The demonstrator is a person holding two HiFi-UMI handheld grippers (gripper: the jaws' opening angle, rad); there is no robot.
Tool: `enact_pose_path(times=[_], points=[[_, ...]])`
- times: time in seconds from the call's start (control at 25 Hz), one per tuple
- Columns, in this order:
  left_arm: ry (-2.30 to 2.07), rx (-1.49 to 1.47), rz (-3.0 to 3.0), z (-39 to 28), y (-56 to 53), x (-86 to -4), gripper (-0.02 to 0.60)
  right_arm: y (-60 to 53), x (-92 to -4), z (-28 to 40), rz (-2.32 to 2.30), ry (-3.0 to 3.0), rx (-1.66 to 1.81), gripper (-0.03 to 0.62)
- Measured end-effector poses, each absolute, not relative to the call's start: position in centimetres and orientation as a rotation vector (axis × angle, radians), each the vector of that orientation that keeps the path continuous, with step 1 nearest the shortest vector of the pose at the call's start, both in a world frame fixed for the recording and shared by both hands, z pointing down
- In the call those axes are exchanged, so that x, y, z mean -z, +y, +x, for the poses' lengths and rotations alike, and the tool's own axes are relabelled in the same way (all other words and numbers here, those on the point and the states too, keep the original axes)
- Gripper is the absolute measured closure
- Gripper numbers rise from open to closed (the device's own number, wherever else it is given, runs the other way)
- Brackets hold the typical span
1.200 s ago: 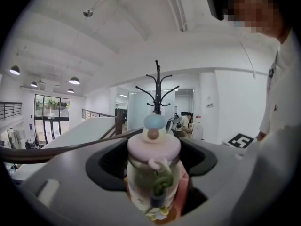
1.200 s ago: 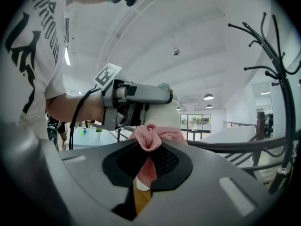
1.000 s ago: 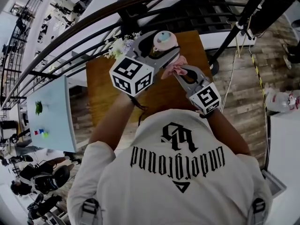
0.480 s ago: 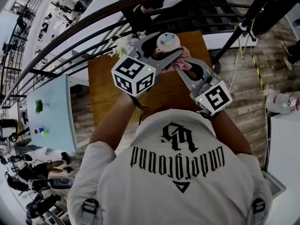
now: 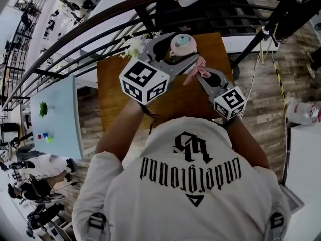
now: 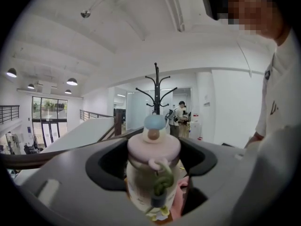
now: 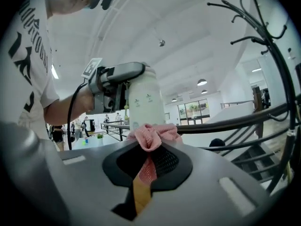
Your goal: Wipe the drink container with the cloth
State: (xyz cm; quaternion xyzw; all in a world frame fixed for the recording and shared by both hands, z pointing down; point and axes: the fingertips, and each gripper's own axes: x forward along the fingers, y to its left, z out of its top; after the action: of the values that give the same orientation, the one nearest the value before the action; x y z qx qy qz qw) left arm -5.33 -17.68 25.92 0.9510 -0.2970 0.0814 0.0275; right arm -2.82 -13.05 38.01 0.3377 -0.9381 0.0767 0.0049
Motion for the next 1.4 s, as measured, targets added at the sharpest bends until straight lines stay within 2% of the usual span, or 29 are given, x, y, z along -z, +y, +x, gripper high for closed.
enact_pose_path(times=[0.16, 0.4, 0.56, 0.92, 1.04, 1.4], points=[[-0.891, -0.254, 2.941, -6.0, -17.4, -26.2, 0.198, -14.2, -37.1, -2.4, 1.062, -2.943, -0.243, 0.568], [-0.822, -0.248, 2.92, -5.8, -17.2, -27.2, 0.199, -15.4, -28.8, -2.8, 0.963, -3.084, -0.05, 0.568], [-0.777, -0.221, 2.922, -5.9, -16.7, -26.8, 0.199, -15.5, -26.8, -2.7, 0.928, -3.136, -0.016, 0.568], [-0.69, -0.171, 2.978, -5.4, -15.6, -25.1, 0.199, -14.5, -36.7, -3.6, 0.827, -3.013, -0.334, 0.568], [-0.636, -0.173, 3.008, -5.4, -14.7, -25.0, 0.199, -13.9, -37.5, -3.6, 0.794, -3.019, -0.348, 0.568], [-0.508, -0.201, 3.057, -6.0, -12.5, -24.4, 0.199, -13.1, -24.8, -3.6, 0.699, -3.184, -0.043, 0.568]])
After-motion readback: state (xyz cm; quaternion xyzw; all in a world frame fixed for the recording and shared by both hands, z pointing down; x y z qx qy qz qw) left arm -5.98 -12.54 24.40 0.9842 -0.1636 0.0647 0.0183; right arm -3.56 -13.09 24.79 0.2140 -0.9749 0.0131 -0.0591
